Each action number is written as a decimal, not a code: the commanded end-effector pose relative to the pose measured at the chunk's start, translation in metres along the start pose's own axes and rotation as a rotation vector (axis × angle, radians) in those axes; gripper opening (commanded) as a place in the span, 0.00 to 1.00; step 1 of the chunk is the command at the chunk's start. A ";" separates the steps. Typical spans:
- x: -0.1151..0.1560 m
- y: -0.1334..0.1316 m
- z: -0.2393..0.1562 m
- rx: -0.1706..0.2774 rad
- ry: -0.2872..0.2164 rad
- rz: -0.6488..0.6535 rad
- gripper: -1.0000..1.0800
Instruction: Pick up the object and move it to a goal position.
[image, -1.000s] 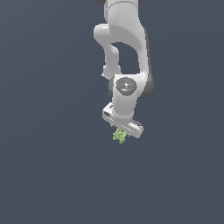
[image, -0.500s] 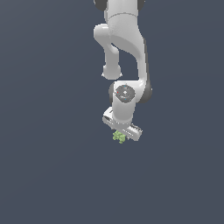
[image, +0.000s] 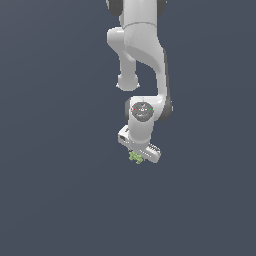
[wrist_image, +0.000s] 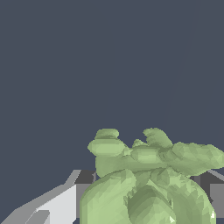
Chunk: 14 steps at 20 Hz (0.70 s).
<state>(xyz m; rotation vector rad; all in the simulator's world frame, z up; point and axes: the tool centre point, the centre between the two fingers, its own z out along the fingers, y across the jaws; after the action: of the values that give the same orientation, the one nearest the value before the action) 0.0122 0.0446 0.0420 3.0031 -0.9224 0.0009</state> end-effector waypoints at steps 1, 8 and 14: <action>0.000 0.000 0.001 0.000 -0.001 -0.001 0.00; 0.000 0.000 0.000 0.000 -0.001 -0.001 0.00; 0.001 -0.004 -0.015 0.000 -0.001 -0.001 0.00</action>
<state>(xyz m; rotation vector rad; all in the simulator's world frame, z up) 0.0138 0.0465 0.0512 3.0027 -0.9216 -0.0020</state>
